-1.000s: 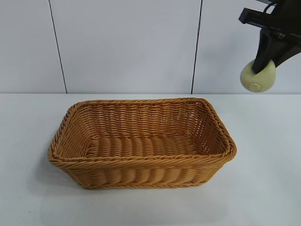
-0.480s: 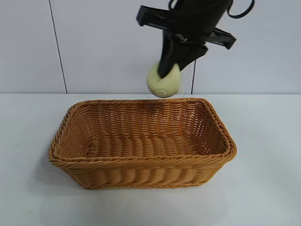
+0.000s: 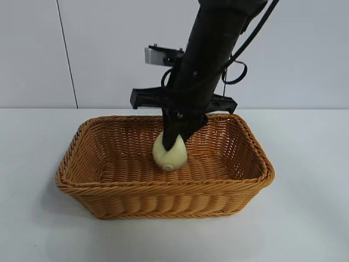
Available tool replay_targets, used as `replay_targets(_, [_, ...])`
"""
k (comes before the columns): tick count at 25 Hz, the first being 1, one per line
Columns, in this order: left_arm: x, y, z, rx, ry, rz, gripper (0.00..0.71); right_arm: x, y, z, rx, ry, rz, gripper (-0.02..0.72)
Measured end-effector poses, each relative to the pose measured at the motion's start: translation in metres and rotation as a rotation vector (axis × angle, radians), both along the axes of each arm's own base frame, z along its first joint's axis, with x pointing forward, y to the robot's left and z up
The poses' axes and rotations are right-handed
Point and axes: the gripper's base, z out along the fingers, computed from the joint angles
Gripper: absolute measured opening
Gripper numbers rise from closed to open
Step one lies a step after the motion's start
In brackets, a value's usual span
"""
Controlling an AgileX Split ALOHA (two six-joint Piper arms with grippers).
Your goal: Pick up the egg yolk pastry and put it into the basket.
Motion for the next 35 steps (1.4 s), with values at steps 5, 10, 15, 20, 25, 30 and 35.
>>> replay_targets(5, [0.000, 0.000, 0.000, 0.000, 0.000, 0.000, 0.692, 0.001, 0.001, -0.005, -0.001, -0.002, -0.003, 0.185])
replay_targets(10, [0.000, 0.000, 0.000, 0.000, -0.001, 0.000, 0.692, -0.001, 0.000, -0.004, -0.009, 0.017, 0.002, 0.586])
replay_targets(15, [0.000, 0.000, 0.000, 0.000, -0.002, 0.000, 0.692, -0.004, -0.004, 0.020, -0.005, -0.016, 0.004, 0.673])
replay_targets(20, [0.000, 0.000, 0.000, 0.000, -0.004, 0.000, 0.692, -0.004, -0.013, 0.064, -0.091, -0.070, 0.015, 0.677])
replay_targets(25, [0.000, 0.000, 0.000, 0.000, -0.005, 0.000, 0.692, 0.005, -0.023, 0.097, -0.214, -0.113, 0.005, 0.677])
replay_targets(30, [0.000, 0.000, 0.000, 0.000, -0.005, 0.000, 0.692, 0.018, -0.038, 0.111, -0.202, -0.150, -0.052, 0.677])
replay_targets(35, [0.000, 0.000, 0.000, 0.000, -0.005, 0.000, 0.692, 0.042, -0.096, 0.112, -0.221, -0.133, -0.193, 0.677])
